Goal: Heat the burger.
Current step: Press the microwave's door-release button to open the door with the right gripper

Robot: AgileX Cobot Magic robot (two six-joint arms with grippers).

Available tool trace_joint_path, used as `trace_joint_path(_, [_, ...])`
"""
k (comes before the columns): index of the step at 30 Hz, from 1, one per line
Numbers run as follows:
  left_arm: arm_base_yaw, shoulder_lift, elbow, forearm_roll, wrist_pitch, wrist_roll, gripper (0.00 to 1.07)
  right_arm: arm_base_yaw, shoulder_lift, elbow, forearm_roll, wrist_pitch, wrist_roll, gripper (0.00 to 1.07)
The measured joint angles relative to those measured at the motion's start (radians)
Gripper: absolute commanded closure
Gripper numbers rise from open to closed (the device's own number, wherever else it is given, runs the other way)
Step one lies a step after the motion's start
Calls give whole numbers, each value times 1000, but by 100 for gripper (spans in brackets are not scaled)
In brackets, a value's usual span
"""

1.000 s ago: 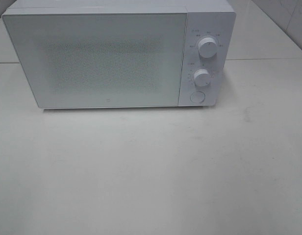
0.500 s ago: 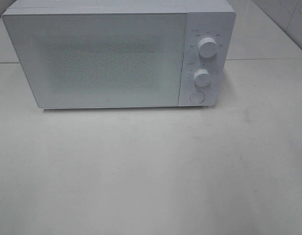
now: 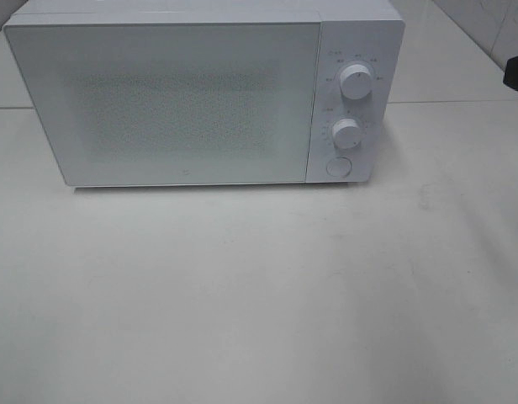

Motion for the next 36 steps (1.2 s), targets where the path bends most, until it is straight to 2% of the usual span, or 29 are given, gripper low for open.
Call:
trace_joint_path(5, [0, 0, 0, 0, 0, 0, 7, 0, 96, 80, 0, -245, 0, 32])
trace_joint_path(12, [0, 0, 0, 0, 0, 0, 7, 1, 168, 170, 2, -474, 0, 32])
trace_joint_path(13, [0, 0, 0, 0, 0, 0, 7, 1, 192, 201, 13, -551, 0, 32])
trace_joint_path(21, [0, 0, 0, 0, 0, 0, 7, 14, 255, 287, 97, -771, -29, 32])
trace_joint_path(26, [0, 0, 0, 0, 0, 0, 7, 97, 308, 319, 205, -851, -93, 32])
trace_joint_path(28, [0, 0, 0, 0, 0, 0, 7, 175, 357, 325, 274, -885, -160, 32])
trace_joint_path(29, [0, 0, 0, 0, 0, 0, 7, 175, 357, 325, 274, -885, -160, 32])
trace_joint_path(32, [0, 0, 0, 0, 0, 0, 7, 303, 444, 325, 403, -964, -243, 32])
trace_joint_path(33, [0, 0, 0, 0, 0, 0, 7, 303, 444, 325, 403, -964, -243, 32])
trace_joint_path(35, [0, 0, 0, 0, 0, 0, 7, 382, 490, 324, 484, -1015, -280, 32])
trace_joint_path(36, [0, 0, 0, 0, 0, 0, 7, 382, 490, 324, 484, -1015, -280, 32])
